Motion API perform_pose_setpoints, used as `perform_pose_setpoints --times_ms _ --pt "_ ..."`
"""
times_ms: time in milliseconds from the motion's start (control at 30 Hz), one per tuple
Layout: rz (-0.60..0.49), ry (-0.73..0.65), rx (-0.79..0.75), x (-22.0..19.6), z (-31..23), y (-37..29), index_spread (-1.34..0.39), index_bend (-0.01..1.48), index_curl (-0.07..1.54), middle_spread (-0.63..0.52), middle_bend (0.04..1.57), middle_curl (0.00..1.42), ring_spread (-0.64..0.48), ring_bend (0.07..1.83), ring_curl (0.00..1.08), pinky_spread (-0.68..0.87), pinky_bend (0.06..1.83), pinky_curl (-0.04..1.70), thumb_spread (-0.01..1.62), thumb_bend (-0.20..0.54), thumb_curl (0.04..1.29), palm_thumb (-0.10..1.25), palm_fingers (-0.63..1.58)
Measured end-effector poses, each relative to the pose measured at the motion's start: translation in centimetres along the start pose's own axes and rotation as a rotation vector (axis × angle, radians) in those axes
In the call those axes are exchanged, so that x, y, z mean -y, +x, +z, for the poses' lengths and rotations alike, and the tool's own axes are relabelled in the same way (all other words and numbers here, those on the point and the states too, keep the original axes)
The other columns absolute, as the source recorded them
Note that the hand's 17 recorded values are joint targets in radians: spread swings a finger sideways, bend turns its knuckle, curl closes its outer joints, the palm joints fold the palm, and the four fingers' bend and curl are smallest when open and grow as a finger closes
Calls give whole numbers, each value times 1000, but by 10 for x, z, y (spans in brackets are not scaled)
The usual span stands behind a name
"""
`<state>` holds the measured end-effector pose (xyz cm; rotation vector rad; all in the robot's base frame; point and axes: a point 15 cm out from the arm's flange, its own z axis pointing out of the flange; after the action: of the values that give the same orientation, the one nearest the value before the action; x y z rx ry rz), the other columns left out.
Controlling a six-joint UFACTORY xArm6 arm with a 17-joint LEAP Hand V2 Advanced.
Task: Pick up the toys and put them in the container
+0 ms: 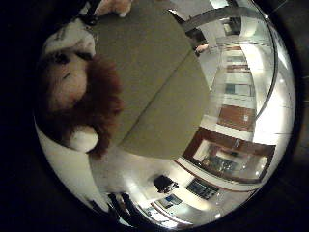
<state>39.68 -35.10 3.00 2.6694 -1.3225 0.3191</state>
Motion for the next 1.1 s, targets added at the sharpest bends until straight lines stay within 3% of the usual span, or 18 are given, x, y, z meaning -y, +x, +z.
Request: perform_pose_setpoints --times_ms 200,633,1100 --pt "16 95 -4 73 -60 -32 -308 996 1060 -191 1225 971 -328 1204 996 -179 1490 701 1237 -8 447 1003 1055" --pt "3 381 157 249 -179 -178 -294 1004 1052 -186 1227 960 -318 1182 1023 -189 1452 745 1178 -11 478 1050 1081" --pt "-4 410 280 311 -216 -309 -285 1017 1036 -181 1235 946 -309 1193 1020 -205 1433 782 1159 -12 503 1047 1082"
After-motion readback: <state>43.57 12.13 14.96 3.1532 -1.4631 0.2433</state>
